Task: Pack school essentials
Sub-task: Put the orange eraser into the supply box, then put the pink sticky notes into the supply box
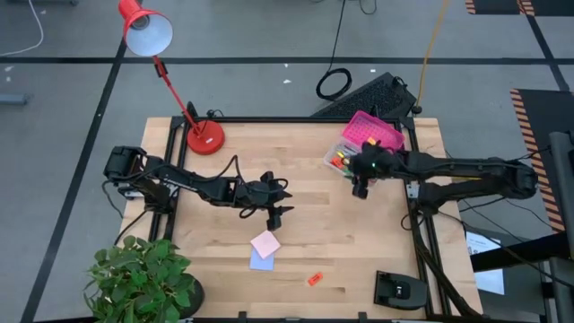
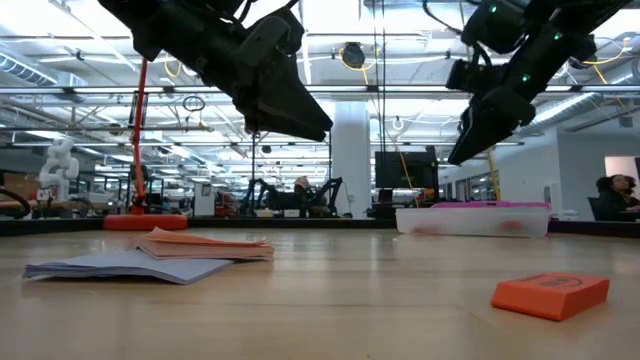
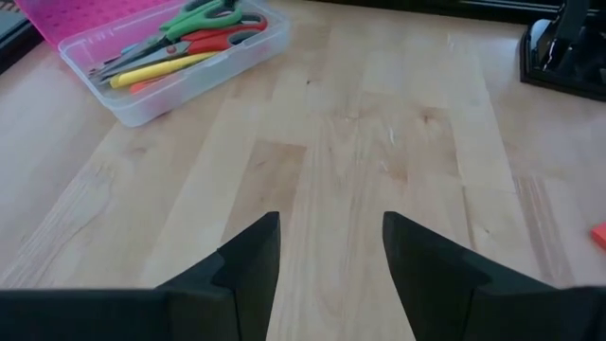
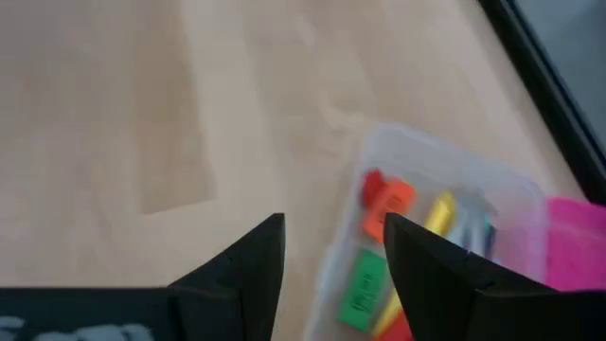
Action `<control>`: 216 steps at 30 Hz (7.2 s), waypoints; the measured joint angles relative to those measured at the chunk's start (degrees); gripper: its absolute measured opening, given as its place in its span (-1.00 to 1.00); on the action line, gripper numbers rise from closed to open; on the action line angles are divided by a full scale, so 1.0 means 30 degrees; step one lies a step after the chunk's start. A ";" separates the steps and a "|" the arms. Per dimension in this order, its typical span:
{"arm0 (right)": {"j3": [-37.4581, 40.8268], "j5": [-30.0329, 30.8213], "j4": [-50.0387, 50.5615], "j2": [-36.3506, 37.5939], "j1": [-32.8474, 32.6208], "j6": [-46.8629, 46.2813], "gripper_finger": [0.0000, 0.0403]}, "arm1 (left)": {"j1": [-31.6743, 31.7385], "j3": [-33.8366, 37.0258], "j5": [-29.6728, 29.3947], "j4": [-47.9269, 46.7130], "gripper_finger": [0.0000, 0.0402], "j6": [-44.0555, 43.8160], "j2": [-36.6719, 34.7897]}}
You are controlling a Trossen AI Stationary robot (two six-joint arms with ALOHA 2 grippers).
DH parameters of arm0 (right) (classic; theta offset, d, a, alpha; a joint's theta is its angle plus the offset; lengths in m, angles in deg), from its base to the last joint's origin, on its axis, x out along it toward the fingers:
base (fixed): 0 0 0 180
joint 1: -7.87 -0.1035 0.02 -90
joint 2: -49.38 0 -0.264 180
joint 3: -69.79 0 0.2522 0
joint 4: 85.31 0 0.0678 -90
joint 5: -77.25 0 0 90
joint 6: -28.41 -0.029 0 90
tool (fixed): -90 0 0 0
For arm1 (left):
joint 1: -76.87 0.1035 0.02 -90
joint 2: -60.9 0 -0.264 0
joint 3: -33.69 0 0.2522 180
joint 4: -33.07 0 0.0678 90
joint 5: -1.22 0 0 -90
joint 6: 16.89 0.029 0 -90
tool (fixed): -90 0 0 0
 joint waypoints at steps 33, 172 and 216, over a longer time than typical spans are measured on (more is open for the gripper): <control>-0.0007 0.3505 -1.1768 -0.6779 -1.6851 -0.5976 0.19 | -0.5092 0.0000 -0.5366 -0.0037 -0.05 -0.4325 0.0000; 0.3926 0.2931 -0.9064 0.0332 0.1528 -0.1947 -0.57 | -0.5458 0.0000 -0.5492 -0.0051 -0.05 -0.4739 -0.0007; 0.4743 0.1419 -0.8930 -0.2999 0.2560 -0.2801 -0.31 | -0.5406 0.0000 -0.5470 0.0379 -0.05 -0.4950 -0.0007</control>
